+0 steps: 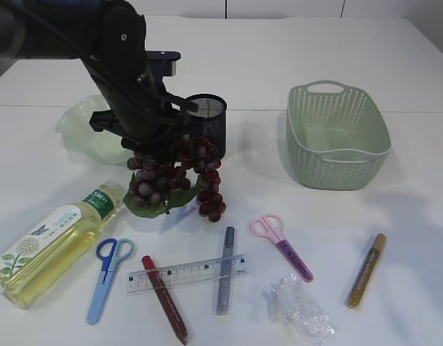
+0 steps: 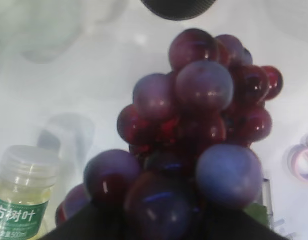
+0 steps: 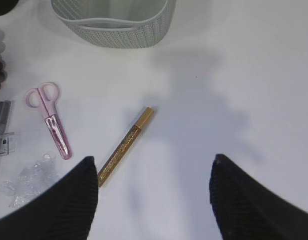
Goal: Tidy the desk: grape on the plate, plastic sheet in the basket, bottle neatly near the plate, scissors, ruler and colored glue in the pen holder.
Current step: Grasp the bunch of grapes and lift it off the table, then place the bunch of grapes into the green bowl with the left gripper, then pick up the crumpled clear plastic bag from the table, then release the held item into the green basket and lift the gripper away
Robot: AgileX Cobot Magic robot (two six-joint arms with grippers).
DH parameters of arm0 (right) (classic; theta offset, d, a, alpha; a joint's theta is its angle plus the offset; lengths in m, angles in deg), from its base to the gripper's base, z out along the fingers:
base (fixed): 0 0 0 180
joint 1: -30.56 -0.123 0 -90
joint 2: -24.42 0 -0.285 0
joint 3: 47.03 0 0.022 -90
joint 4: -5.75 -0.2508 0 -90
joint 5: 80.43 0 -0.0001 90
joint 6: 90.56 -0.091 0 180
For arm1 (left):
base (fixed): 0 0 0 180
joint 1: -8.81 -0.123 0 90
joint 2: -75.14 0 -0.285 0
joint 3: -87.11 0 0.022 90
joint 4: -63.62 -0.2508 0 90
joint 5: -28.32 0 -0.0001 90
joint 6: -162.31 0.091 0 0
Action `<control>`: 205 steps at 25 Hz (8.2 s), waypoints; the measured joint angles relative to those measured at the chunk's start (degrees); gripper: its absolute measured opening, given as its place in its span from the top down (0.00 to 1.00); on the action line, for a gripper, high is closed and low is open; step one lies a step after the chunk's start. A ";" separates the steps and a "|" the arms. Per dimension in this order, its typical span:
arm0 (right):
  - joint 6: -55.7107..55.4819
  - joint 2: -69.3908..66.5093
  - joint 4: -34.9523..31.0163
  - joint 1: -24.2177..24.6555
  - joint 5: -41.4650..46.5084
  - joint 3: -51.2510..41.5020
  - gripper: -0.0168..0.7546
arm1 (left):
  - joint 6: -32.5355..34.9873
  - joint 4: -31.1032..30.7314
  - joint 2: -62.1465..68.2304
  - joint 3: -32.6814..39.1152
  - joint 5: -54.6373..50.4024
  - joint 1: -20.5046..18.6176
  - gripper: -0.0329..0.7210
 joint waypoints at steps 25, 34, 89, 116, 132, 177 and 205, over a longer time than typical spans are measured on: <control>0.00 0.00 0.00 0.00 0.00 0.00 0.27 | -1.28 -10.08 -19.89 0.00 9.48 -11.09 0.70; 0.00 -0.99 0.00 0.00 0.00 0.00 0.27 | -1.40 -10.63 -14.14 0.00 22.08 -16.68 0.70; 1.58 -4.04 0.12 0.00 3.75 0.00 0.27 | 25.05 5.94 -17.35 0.25 -14.58 -19.40 0.32; -1.88 -14.90 -4.63 -26.76 5.51 0.00 0.27 | 25.54 8.83 -37.82 32.39 -10.69 -19.40 0.39; -2.15 -39.98 -1.41 -31.85 -4.11 6.68 0.25 | 25.54 9.08 -37.82 32.43 -10.69 -19.40 0.40; 3.38 -41.37 0.78 -31.85 -2.44 10.84 0.67 | 25.54 10.80 -37.82 32.43 -9.43 -19.40 0.43; -0.49 -57.05 4.71 -6.15 -5.30 48.91 0.32 | 25.54 10.94 -37.82 32.43 -9.73 -19.40 0.45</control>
